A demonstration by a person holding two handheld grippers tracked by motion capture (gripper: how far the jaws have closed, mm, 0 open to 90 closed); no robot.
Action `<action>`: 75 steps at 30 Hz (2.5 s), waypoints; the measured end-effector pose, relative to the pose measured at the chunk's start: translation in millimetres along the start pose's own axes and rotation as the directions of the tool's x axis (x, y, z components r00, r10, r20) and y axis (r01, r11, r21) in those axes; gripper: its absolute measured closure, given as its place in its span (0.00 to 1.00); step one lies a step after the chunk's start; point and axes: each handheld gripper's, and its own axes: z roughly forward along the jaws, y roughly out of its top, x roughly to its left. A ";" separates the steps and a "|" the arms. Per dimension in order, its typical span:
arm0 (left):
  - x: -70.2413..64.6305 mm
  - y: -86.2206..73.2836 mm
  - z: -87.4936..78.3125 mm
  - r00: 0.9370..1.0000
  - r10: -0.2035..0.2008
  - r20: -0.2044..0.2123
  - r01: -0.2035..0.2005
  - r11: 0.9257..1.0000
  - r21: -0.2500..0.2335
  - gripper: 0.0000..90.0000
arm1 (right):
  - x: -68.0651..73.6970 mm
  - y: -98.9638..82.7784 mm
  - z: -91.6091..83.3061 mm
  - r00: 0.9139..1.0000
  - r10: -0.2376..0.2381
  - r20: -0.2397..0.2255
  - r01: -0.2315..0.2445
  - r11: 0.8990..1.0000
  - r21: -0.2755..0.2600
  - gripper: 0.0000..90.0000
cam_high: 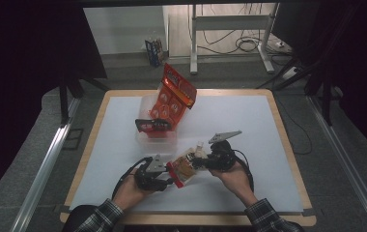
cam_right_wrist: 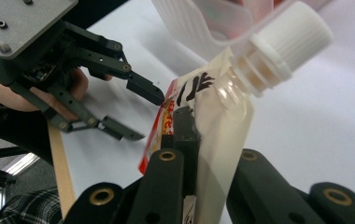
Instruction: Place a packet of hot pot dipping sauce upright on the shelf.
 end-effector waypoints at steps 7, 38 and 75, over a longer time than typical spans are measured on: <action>-0.4 -3.5 -13.2 1.000 -0.012 0.008 0.013 0.999 -0.042 0.27 | 5.0 12.2 -11.9 0.999 -0.038 0.012 0.038 0.999 -0.027 0.97; -14.8 -22.7 -39.4 0.996 0.016 -0.084 -0.021 0.998 -0.056 0.00 | -2.4 44.6 -54.9 0.994 -0.072 0.084 0.081 0.990 -0.113 0.98; -16.1 -31.1 -43.5 0.995 -0.001 -0.103 -0.002 1.000 -0.027 0.00 | 7.3 116.4 -6.7 0.970 -0.238 0.047 0.242 0.963 -0.115 0.98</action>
